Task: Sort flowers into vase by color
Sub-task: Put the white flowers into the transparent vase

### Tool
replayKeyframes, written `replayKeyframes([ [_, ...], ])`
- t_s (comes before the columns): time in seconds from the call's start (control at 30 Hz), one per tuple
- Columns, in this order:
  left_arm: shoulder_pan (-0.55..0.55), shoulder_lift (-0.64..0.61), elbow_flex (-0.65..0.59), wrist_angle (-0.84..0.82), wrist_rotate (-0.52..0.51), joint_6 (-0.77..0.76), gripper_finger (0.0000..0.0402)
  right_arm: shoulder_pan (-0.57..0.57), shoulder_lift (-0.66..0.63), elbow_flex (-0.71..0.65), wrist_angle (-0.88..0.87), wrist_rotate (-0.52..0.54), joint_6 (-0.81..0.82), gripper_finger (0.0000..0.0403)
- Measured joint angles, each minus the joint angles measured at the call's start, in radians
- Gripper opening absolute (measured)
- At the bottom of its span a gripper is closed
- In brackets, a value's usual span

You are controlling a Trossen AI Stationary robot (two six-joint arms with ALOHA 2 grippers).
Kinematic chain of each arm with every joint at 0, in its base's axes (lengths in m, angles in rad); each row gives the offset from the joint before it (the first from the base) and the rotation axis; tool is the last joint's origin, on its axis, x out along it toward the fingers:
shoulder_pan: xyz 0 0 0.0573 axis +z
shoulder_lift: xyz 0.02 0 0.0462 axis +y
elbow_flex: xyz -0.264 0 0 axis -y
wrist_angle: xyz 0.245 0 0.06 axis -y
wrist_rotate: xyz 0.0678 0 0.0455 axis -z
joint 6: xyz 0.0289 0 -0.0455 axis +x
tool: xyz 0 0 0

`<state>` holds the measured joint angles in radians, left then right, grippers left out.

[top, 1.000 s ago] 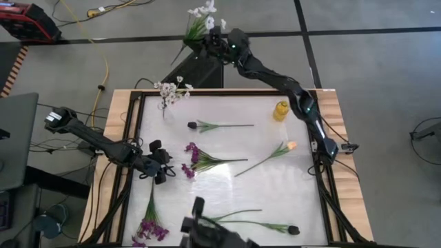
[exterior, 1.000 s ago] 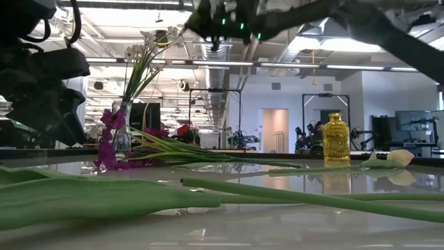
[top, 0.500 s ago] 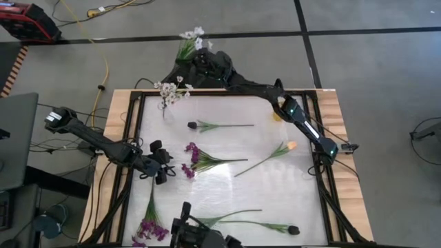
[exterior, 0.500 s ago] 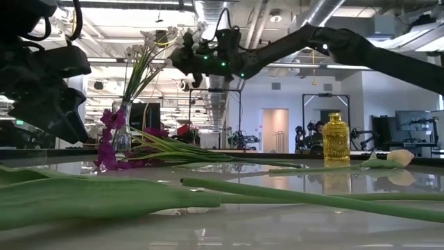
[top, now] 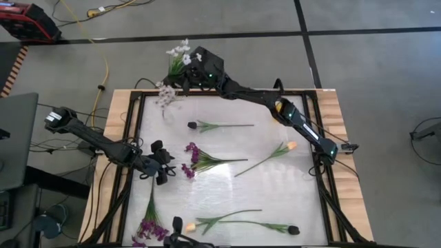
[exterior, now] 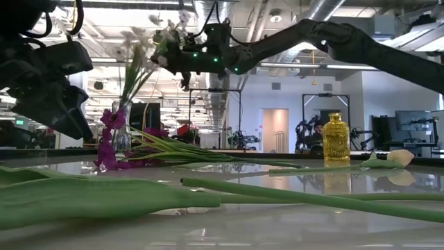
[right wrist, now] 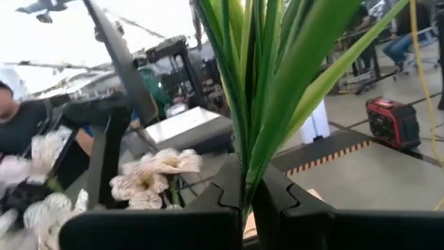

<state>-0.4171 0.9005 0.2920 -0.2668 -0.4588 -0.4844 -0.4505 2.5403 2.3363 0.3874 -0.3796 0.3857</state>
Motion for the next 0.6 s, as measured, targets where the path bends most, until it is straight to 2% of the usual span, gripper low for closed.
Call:
replayKeyframes([
  [0.27, 0.0, 0.0, 0.0, -0.004, 0.0, 0.005, 0.018, 0.005, -0.002, 0.0, -0.033, 0.009, -0.073, 0.0037],
  [0.43, 0.0, 0.0, 0.0, -0.004, -0.001, 0.022, 0.018, 0.007, -0.003, 0.002, 0.018, 0.01, -0.073, 0.0037],
  [0.6, 0.0, 0.0, 0.0, -0.004, -0.001, 0.023, 0.018, -0.017, -0.041, 0.016, -0.04, 0.011, -0.078, 0.0037],
])
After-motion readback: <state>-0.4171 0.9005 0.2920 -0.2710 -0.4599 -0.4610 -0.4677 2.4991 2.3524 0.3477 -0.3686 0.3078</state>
